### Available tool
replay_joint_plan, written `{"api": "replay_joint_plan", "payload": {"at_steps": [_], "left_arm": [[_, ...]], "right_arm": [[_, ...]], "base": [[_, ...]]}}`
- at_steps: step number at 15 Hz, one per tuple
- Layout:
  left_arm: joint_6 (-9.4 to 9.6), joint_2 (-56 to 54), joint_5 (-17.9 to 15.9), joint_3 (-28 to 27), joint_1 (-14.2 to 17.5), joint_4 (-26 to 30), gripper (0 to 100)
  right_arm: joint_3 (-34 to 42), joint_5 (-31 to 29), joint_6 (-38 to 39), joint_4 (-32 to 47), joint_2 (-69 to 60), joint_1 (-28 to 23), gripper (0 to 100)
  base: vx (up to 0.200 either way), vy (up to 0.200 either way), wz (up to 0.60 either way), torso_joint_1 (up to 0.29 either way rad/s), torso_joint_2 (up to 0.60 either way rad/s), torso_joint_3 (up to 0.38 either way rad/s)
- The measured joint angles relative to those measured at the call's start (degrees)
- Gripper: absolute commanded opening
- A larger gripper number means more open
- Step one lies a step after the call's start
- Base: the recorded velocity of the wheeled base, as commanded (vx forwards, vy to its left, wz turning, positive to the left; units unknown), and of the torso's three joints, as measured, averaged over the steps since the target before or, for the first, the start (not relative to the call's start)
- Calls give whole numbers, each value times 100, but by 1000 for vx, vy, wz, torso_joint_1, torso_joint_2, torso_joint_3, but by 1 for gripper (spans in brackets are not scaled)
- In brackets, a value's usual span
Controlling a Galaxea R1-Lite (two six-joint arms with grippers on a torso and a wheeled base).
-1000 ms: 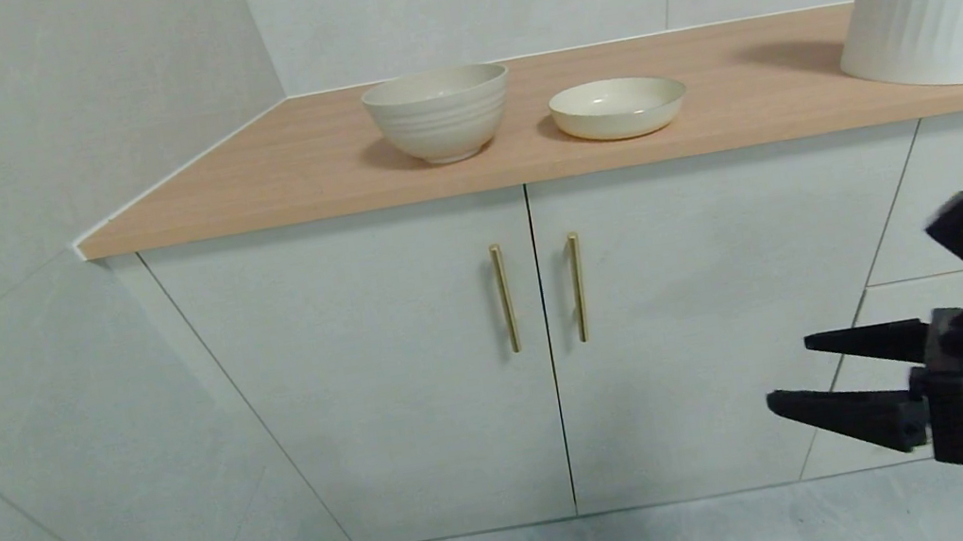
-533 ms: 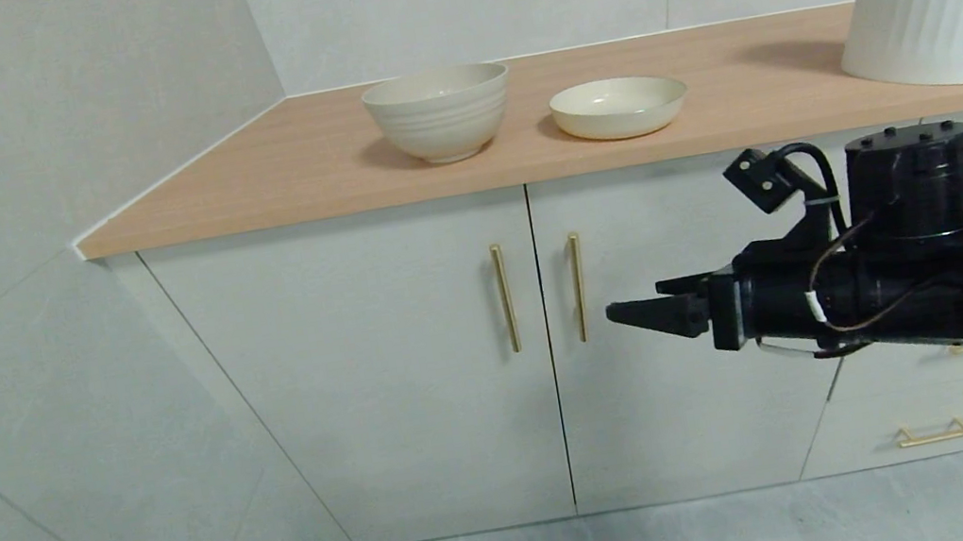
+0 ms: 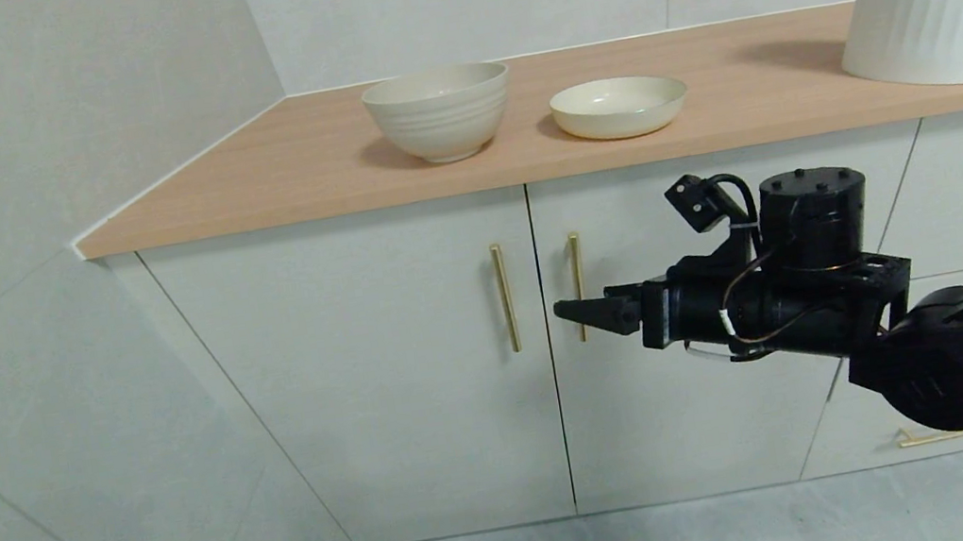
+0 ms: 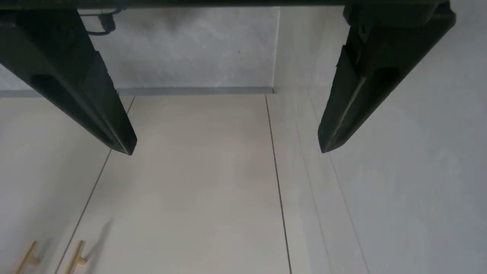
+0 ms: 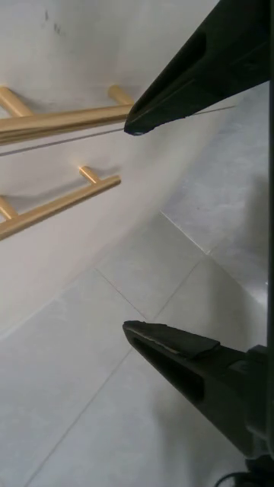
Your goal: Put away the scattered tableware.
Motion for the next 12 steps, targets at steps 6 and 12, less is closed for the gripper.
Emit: {"api": "replay_joint_plan", "payload": {"at_steps": [6, 12], "left_arm": [[0, 0, 0, 2, 0, 2, 100], [0, 0, -2, 2, 0, 2, 100]], "right_arm": [[-372, -24, 41, -640, 653, -46, 100], [-540, -174, 77, -886, 964, -126, 100]], "base": [[0, 0, 0, 0, 0, 0], [0, 0, 0, 0, 0, 0]]}}
